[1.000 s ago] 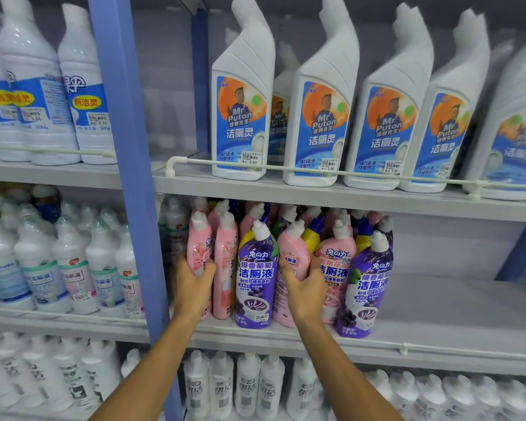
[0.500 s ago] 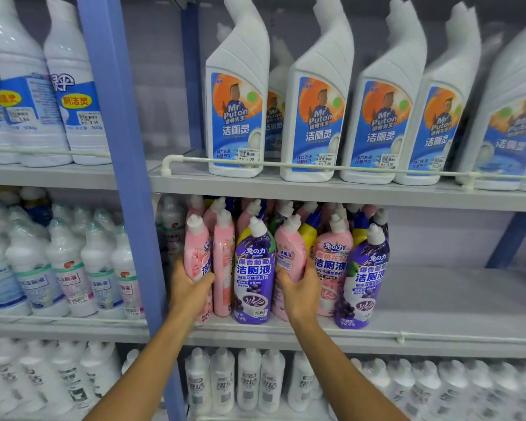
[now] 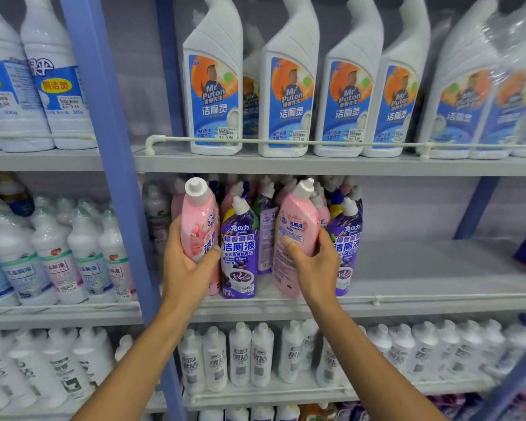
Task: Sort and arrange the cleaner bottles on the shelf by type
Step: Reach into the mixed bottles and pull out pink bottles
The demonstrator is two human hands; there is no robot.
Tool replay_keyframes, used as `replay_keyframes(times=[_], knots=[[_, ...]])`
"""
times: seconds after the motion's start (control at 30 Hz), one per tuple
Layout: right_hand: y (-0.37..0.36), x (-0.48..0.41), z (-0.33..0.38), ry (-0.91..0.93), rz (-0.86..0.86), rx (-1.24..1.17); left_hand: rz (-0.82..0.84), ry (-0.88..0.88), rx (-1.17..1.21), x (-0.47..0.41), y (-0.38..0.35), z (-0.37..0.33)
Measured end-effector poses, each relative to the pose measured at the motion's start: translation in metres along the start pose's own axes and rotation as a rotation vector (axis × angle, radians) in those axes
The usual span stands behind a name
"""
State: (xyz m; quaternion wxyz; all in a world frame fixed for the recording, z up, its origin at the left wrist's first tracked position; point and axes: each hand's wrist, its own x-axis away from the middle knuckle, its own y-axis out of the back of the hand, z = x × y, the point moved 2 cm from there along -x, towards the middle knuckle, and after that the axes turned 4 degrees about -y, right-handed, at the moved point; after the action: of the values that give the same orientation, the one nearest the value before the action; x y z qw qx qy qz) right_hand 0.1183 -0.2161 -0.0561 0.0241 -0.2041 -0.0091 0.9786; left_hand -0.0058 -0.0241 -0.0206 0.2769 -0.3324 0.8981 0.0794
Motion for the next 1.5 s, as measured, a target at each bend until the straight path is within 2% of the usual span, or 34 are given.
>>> replay_keyframes(times=[0.23, 0.4, 0.73, 0.97, 1.1, 1.23, 1.4, 1.5], knots=[[0.068, -0.003, -0.001, -0.067, -0.051, -0.036, 0.177, 0.068, 0.16, 0.029, -0.083, -0.026], [0.141, -0.029, 0.01, -0.047, -0.059, -0.054, 0.295, 0.127, 0.195, 0.049, -0.166, -0.026], [0.325, -0.135, -0.026, 0.023, -0.102, 0.057, 0.389, 0.201, 0.176, 0.075, -0.39, -0.007], [0.426, -0.21, -0.082, -0.058, -0.179, 0.115, 0.393, 0.295, 0.095, 0.078, -0.518, 0.028], [0.453, -0.234, -0.117, -0.114, -0.22, 0.197, 0.369, 0.315, 0.036, 0.079, -0.558, 0.051], [0.46, -0.253, -0.133, -0.123, -0.239, 0.213, 0.43, 0.287, 0.001, 0.073, -0.585, 0.07], [0.448, -0.255, -0.144, -0.081, -0.158, 0.238, 0.53, 0.258, 0.012, 0.064, -0.6, 0.079], [0.45, -0.264, -0.149, -0.098, -0.066, 0.225, 0.479, 0.27, 0.022, 0.062, -0.602, 0.085]])
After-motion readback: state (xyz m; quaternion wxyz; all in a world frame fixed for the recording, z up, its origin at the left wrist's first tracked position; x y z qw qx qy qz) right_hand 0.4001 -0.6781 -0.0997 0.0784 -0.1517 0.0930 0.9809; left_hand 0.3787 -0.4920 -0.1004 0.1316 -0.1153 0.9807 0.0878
